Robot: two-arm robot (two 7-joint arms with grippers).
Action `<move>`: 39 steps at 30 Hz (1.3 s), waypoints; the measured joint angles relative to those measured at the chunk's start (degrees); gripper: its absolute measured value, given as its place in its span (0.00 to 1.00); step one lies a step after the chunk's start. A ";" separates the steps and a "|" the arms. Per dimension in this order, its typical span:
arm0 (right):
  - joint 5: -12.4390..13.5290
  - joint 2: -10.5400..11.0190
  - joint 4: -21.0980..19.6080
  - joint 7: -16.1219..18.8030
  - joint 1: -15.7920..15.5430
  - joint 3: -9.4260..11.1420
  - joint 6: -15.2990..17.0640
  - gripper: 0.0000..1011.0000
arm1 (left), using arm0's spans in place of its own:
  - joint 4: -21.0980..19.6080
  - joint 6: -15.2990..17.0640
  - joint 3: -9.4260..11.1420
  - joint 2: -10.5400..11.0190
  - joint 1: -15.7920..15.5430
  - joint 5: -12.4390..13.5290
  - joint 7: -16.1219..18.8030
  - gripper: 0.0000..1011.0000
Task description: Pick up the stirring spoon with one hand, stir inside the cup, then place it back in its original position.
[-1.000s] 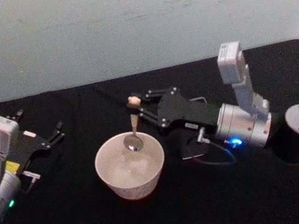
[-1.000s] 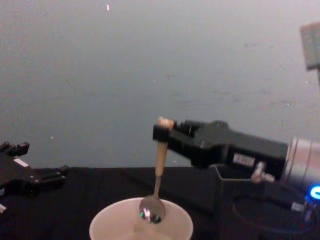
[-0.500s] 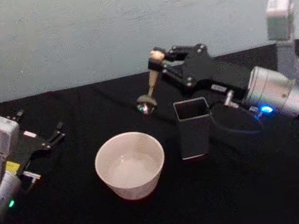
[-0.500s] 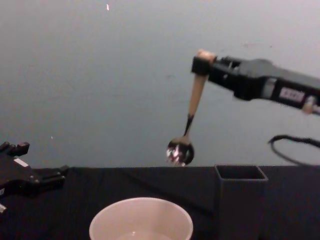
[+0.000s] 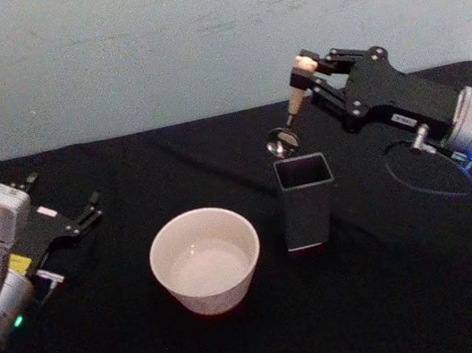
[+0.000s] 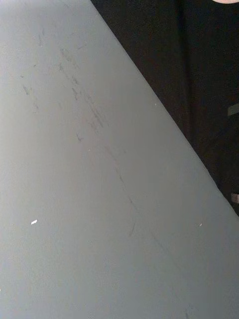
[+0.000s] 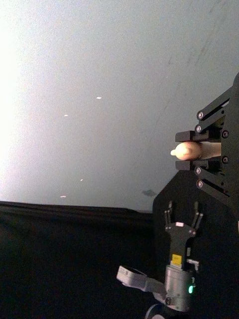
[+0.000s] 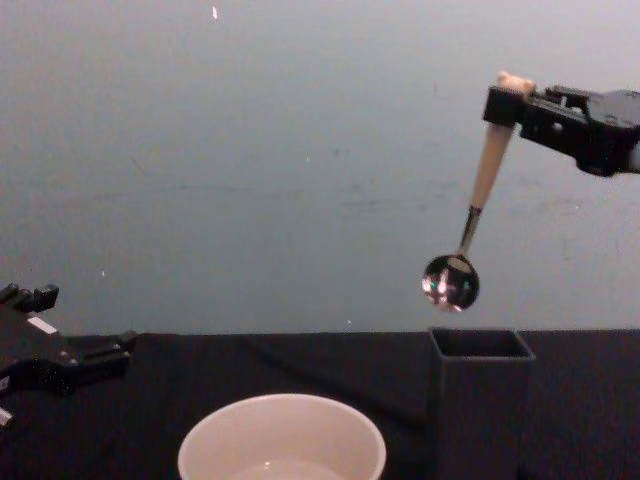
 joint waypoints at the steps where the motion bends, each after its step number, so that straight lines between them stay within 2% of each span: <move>1: 0.00 0.46 -0.14 -0.07 -0.37 0.22 -0.02 0.20 | 0.00 0.00 0.00 0.00 0.00 0.00 0.00 0.99; 12: -0.69 1.44 0.13 -0.58 -1.66 0.32 0.57 0.20 | 0.00 0.00 0.00 0.00 0.00 0.00 0.00 0.99; 26: -0.29 1.30 1.57 -0.25 -2.20 -1.37 3.59 0.20 | 0.00 0.00 0.00 0.00 0.00 0.00 0.00 0.99; 32: -0.79 0.44 4.47 -1.08 -1.47 -2.89 5.79 0.20 | 0.00 0.00 0.00 0.00 0.00 0.00 0.00 0.99; 39: -1.05 -0.79 7.12 -2.24 -0.78 -3.69 7.73 0.20 | 0.00 0.00 0.00 0.00 0.00 0.00 0.00 0.99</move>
